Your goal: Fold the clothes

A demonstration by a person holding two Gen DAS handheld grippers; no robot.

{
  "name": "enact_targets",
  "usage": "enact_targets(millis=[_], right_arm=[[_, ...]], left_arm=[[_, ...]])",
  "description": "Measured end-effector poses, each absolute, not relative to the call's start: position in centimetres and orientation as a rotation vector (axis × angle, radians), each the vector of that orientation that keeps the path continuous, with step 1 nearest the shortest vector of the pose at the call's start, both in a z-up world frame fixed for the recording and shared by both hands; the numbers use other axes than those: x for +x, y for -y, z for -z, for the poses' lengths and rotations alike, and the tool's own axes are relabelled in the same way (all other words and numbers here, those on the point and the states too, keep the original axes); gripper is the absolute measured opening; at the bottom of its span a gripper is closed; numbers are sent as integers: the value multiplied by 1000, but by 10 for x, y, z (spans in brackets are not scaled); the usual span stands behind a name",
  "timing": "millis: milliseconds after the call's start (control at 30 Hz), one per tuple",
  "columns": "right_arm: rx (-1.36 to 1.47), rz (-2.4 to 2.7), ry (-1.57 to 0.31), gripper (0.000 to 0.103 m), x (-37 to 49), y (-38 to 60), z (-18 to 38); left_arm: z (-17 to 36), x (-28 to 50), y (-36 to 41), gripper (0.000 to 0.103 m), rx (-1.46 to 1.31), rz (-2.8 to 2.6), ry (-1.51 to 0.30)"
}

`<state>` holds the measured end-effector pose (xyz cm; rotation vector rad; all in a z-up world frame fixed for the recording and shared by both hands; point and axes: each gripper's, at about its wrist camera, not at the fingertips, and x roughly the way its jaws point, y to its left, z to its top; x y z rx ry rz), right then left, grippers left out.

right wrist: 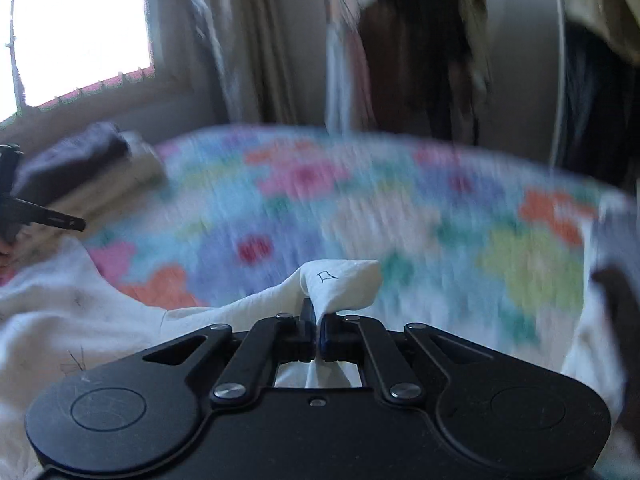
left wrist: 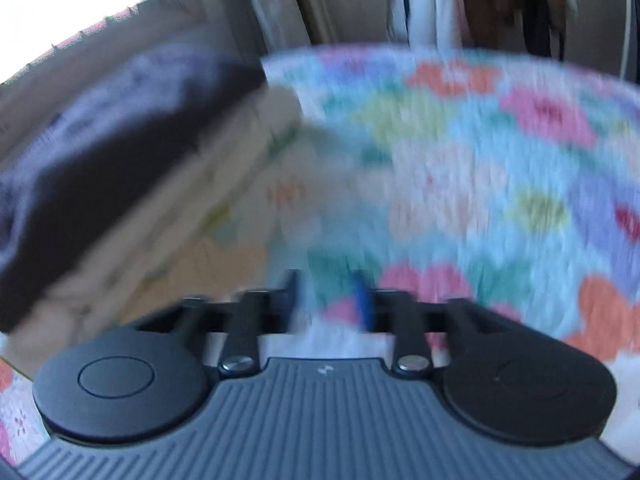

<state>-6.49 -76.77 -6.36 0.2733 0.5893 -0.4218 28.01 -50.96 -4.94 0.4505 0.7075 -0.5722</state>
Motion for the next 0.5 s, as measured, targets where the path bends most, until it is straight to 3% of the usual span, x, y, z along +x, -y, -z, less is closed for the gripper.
enact_targets(millis=[133,167,200,233,300,333,500], right_arm=[[361,432,-630,8,-66,780,80],[380,434,-631,9,-67,783,81],[398,436,-632,21,-68,786,82],[408,462,-637,45,-70,789,82],[413,546,-650,70,-77,797,80],[439,578,-654,70,-81,802,80],[846,482,-657,70,-100,841,108]], left_arm=[[71,284,498,86,469,547,-791],[78,289,497,87,478,544,-844],[85,293,495,87,466,539,-890],[89,295,492,88,431,533,-913],[93,297,488,96,416,528,-908],[95,297,488,103,429,531,-902],[95,311,479,98,366,566,-953]])
